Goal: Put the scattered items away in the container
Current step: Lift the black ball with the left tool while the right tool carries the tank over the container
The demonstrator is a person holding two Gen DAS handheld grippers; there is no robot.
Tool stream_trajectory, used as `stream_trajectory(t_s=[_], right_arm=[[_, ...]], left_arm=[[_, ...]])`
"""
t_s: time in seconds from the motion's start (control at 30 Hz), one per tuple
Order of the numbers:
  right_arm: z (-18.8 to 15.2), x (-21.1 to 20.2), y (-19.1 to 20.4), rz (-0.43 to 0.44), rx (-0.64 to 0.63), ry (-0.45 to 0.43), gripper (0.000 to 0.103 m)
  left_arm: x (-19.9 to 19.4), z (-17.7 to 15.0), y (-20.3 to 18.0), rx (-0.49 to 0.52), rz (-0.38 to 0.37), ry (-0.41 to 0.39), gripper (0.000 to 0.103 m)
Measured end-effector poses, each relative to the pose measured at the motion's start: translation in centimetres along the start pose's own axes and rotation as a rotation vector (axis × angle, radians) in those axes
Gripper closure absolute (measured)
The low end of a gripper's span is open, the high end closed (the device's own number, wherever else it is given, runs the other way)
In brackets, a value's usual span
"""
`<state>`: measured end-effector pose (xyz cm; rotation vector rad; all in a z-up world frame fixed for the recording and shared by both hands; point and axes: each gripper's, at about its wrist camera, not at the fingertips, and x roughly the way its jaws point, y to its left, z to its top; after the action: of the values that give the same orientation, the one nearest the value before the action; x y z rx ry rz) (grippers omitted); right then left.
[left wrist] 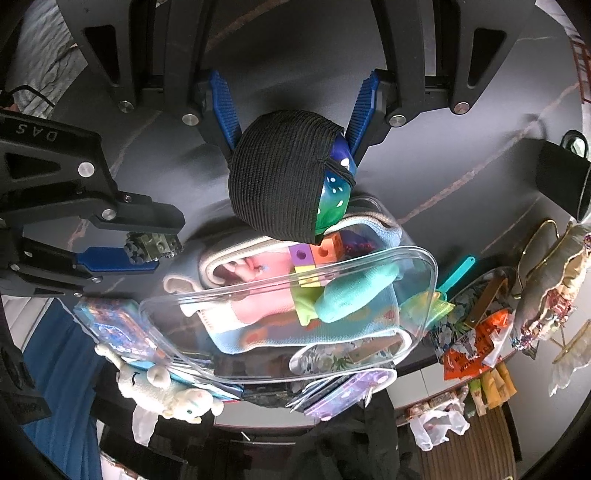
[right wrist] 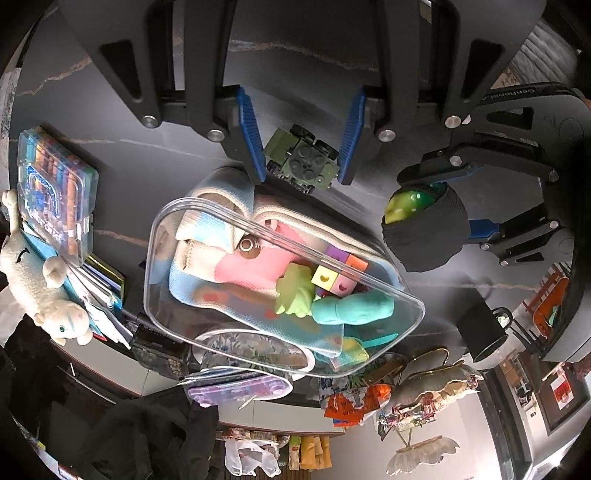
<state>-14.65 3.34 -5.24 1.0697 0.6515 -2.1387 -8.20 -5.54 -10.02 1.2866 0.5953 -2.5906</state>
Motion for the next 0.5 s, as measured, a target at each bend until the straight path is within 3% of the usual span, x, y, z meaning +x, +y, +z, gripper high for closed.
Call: stream_trajectory(t_s=[0.5], right_arm=[[0.4,-2.5,0.0,-0.005,0.005,-0.057,0.066]], left_arm=[[-2.6,0.7,-0.3,-0.002,0.016,-0.051,0.052]])
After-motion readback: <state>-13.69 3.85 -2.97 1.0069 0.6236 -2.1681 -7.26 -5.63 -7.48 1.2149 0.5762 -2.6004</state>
